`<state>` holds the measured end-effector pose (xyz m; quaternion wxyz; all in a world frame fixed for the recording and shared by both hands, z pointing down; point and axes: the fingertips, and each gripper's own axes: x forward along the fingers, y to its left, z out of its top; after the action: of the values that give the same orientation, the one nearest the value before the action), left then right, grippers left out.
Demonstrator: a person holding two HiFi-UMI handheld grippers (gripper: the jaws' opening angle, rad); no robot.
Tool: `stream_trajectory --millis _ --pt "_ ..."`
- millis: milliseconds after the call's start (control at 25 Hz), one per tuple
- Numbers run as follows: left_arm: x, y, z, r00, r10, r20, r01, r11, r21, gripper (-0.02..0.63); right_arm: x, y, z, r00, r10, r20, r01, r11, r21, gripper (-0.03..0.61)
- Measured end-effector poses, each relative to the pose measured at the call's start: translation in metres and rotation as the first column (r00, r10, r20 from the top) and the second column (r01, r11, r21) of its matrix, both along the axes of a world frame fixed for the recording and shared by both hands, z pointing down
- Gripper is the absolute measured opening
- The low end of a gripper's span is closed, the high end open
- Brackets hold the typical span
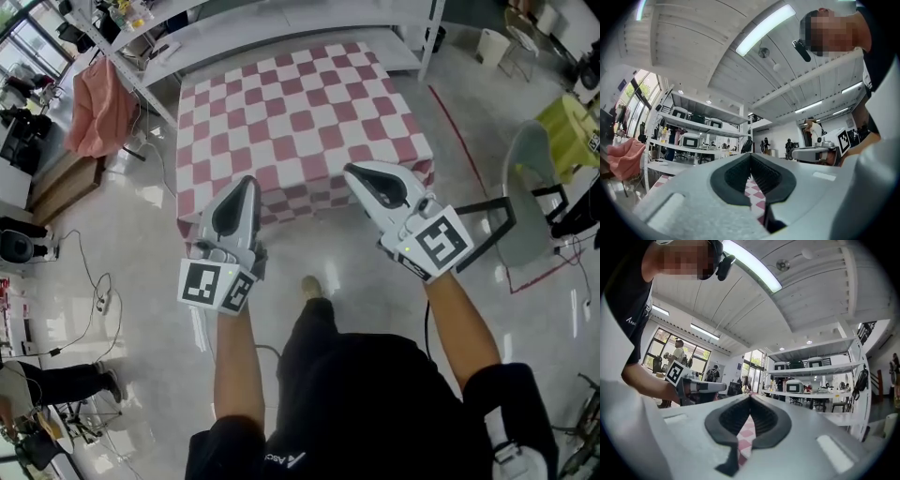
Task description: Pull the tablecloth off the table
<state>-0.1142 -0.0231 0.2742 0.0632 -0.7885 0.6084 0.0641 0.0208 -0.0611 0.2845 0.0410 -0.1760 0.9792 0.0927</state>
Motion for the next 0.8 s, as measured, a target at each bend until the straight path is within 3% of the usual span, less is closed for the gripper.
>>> stream_trajectory --millis 400,800 --pt "-0.121 -0.129 0.010 0.999 0.043 -0.005 -0.043 0.999 -0.033 0.009 -0.109 -0.128 0.011 0.994 0.083 -0.064 -0.084 0.996 -0.023 0.000" --pt "-0.177 -0.216 0.042 0.998 0.064 -0.013 -0.065 0.991 -0.117 0.009 -0.152 -0.219 0.042 0.975 0.168 -0.147 -0.180 0.981 -0.072 0.000"
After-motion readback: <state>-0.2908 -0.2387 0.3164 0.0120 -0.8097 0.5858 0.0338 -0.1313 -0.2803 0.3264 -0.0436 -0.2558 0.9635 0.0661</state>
